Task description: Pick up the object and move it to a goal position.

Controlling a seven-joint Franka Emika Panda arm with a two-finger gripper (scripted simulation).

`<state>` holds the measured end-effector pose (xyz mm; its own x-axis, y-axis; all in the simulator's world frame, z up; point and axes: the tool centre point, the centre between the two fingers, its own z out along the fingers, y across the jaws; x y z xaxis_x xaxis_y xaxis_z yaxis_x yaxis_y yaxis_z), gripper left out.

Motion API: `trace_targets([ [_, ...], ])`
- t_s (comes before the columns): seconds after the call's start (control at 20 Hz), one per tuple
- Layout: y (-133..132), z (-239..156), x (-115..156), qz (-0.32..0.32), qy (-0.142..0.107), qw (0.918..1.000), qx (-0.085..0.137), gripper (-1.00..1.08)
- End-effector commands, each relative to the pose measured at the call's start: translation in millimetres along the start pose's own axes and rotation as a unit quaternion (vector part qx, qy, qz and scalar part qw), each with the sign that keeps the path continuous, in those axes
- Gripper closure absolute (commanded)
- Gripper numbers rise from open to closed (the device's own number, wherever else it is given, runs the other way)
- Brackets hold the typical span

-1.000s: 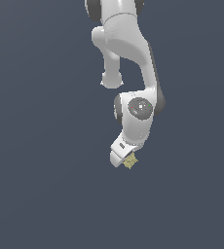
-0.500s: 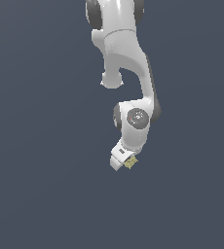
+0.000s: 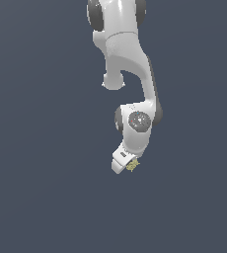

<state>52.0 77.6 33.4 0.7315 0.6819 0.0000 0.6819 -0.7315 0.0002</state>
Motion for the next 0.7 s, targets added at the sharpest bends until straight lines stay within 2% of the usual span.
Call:
trace_targets([
  [0.0, -0.2, 0.2, 0.1, 0.000, 0.000, 1.0000, 0.000, 1.08],
  [0.35, 4.8, -5.4, -3.0, 0.000, 0.000, 1.0000, 0.000, 1.08],
  [0.65, 30.9, -35.0, -19.4, 0.000, 0.000, 1.0000, 0.000, 1.08],
])
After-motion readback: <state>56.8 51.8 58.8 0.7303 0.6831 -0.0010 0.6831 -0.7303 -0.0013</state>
